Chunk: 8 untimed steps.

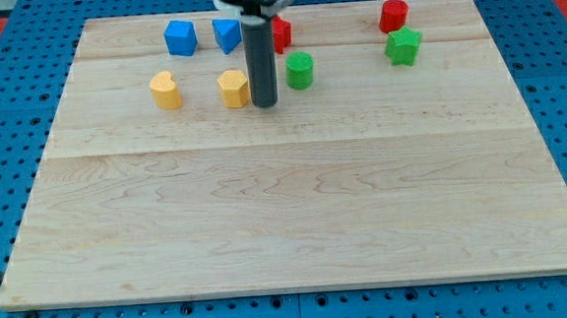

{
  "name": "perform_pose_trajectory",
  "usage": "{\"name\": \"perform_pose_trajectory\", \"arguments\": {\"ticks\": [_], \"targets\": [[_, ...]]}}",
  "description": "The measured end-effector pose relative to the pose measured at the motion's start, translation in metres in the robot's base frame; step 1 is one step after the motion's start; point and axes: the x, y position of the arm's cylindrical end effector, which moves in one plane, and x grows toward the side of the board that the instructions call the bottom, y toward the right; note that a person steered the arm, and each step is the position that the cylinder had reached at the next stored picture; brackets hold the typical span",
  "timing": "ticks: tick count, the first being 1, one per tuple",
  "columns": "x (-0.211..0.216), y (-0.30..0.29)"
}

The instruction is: Move the red circle to the right of the red star

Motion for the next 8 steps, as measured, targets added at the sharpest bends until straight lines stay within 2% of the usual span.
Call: {"name": "perform_pose_trajectory", "arguments": {"ticks": [1, 2, 3, 4, 5, 6, 7, 8], "targets": [[-0.012, 0.0], [-0.006, 0.009], [0.031, 0.036], [0.016, 0.153], [-0.033, 0.27], [-0.1, 0.259], [-0.131, 0.251], [-0.128, 0.201]]}}
